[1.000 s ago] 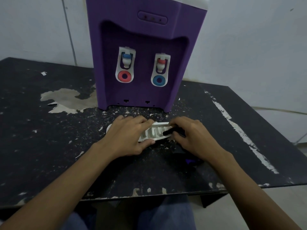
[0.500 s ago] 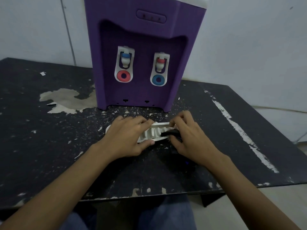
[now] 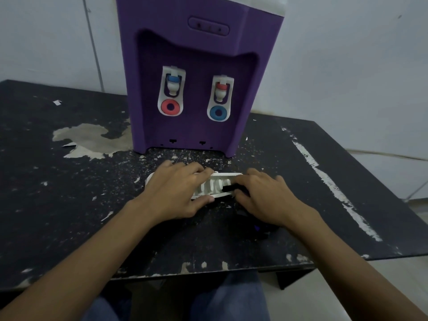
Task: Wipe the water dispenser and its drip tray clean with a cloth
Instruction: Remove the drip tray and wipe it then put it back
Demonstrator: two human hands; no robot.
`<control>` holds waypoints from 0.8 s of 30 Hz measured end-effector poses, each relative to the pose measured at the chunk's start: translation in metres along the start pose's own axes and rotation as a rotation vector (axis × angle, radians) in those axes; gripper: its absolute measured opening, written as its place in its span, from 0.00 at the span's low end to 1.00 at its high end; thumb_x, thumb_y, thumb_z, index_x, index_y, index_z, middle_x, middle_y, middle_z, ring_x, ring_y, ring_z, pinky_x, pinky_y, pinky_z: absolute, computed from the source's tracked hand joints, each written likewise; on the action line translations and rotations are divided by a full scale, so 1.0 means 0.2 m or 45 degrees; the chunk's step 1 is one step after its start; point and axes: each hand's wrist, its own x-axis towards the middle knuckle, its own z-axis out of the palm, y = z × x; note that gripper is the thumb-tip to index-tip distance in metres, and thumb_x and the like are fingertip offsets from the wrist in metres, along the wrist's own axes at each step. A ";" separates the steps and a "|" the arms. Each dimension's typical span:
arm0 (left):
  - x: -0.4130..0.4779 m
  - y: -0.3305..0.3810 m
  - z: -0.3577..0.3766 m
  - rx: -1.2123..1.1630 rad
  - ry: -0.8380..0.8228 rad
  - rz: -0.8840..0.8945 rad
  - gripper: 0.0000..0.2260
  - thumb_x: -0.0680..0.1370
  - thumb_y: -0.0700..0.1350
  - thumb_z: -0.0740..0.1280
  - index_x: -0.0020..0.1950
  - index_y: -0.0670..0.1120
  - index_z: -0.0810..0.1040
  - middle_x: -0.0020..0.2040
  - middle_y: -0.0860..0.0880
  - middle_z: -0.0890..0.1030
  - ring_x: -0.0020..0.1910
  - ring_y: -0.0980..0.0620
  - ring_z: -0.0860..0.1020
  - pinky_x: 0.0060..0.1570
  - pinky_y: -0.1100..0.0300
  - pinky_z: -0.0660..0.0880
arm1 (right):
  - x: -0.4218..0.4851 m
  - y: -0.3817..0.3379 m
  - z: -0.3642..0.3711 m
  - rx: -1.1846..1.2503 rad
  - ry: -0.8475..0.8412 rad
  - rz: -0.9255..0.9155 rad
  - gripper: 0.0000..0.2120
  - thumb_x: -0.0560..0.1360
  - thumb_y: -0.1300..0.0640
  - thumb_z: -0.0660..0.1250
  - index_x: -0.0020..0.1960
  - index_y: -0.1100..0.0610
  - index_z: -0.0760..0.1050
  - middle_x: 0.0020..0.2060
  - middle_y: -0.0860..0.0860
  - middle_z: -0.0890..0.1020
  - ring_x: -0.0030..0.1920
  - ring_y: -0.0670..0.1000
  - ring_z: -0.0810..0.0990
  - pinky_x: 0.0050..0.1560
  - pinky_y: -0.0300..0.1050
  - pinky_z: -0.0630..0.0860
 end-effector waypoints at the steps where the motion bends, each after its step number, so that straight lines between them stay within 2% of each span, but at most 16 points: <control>1: 0.00 0.00 0.00 0.007 -0.001 0.000 0.32 0.75 0.69 0.53 0.70 0.51 0.74 0.58 0.53 0.81 0.47 0.48 0.83 0.48 0.49 0.76 | 0.00 0.00 -0.01 0.018 -0.050 0.004 0.15 0.82 0.46 0.55 0.66 0.45 0.71 0.54 0.48 0.73 0.59 0.54 0.75 0.56 0.57 0.67; 5: 0.00 0.02 -0.01 0.039 -0.008 -0.008 0.33 0.74 0.69 0.51 0.70 0.52 0.74 0.59 0.53 0.81 0.47 0.48 0.82 0.48 0.49 0.76 | 0.00 -0.02 -0.01 0.086 -0.146 0.009 0.14 0.82 0.46 0.56 0.64 0.50 0.68 0.60 0.50 0.76 0.61 0.55 0.76 0.58 0.58 0.68; 9: -0.02 0.03 -0.01 0.007 -0.009 -0.039 0.33 0.74 0.69 0.51 0.70 0.52 0.72 0.60 0.53 0.80 0.50 0.47 0.82 0.48 0.48 0.75 | -0.04 -0.04 0.01 0.113 0.103 0.044 0.15 0.79 0.45 0.60 0.65 0.45 0.71 0.56 0.47 0.81 0.57 0.55 0.79 0.55 0.53 0.72; 13: -0.01 0.04 -0.01 0.022 0.005 -0.038 0.32 0.73 0.69 0.51 0.70 0.52 0.73 0.59 0.52 0.80 0.49 0.46 0.83 0.47 0.48 0.75 | -0.07 -0.05 0.03 0.227 0.276 0.133 0.18 0.76 0.43 0.65 0.63 0.44 0.64 0.46 0.45 0.82 0.52 0.53 0.80 0.50 0.50 0.63; 15: -0.02 0.04 -0.01 0.026 -0.001 -0.043 0.32 0.74 0.68 0.51 0.69 0.52 0.73 0.59 0.52 0.80 0.48 0.46 0.83 0.46 0.48 0.75 | -0.07 -0.05 0.01 0.273 0.239 0.181 0.17 0.76 0.43 0.65 0.61 0.42 0.64 0.46 0.44 0.81 0.54 0.52 0.78 0.52 0.51 0.60; 19: -0.02 0.05 -0.01 0.037 -0.006 -0.065 0.32 0.74 0.68 0.51 0.70 0.52 0.73 0.59 0.53 0.80 0.48 0.46 0.82 0.47 0.48 0.75 | -0.08 -0.09 0.01 0.285 0.148 0.259 0.15 0.77 0.46 0.63 0.63 0.45 0.70 0.52 0.44 0.78 0.60 0.52 0.73 0.61 0.56 0.61; 24: -0.02 0.06 -0.01 0.059 0.009 -0.056 0.32 0.73 0.68 0.52 0.68 0.51 0.74 0.57 0.52 0.81 0.46 0.46 0.82 0.46 0.48 0.75 | -0.08 -0.15 0.05 0.232 0.180 0.307 0.14 0.78 0.46 0.62 0.62 0.48 0.69 0.55 0.47 0.78 0.60 0.53 0.72 0.64 0.57 0.59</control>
